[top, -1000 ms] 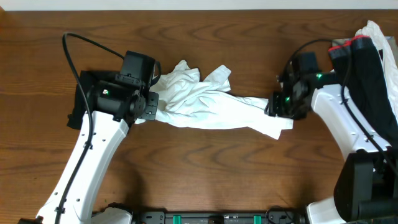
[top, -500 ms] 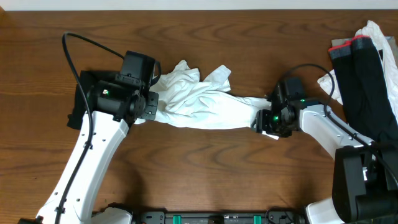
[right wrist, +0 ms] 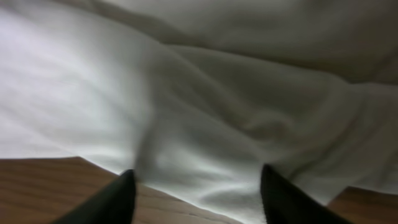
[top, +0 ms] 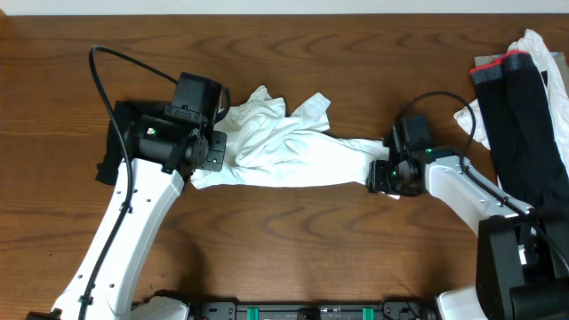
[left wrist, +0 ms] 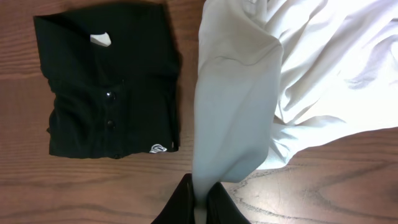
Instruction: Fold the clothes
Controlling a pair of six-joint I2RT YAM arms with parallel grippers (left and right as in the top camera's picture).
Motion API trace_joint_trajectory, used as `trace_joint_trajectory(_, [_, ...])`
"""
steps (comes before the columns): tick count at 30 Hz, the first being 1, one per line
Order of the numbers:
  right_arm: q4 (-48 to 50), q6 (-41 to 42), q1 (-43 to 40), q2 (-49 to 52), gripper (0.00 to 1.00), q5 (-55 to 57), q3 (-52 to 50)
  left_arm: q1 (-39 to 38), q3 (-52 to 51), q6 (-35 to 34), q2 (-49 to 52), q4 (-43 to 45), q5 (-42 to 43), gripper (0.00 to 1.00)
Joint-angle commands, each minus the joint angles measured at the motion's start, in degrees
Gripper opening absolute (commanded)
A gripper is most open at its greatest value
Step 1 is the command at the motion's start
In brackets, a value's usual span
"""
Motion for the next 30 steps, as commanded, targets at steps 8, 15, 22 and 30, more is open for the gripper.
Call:
trace_joint_trajectory(8, [1.25,1.51,0.44,0.98,0.01,4.07,-0.42,0.24,0.68,-0.33,-0.22,-0.09,-0.66,0.09])
trace_joint_trajectory(15, [-3.85,-0.66,0.33,-3.54,0.01,4.09,6.45,0.24,0.68,-0.33,-0.22,-0.39,-0.68,0.09])
trace_joint_trajectory(22, [-11.39,-1.42,0.44,-4.02,0.45,3.69,7.04,0.24,0.68,-0.31,-0.22,-0.33,-0.68,0.09])
trace_joint_trajectory(30, [-9.88,-0.81,1.55,-2.32,0.57,3.67,1.36,0.24,0.68,-0.31,-0.22,-0.13,-0.68,0.10])
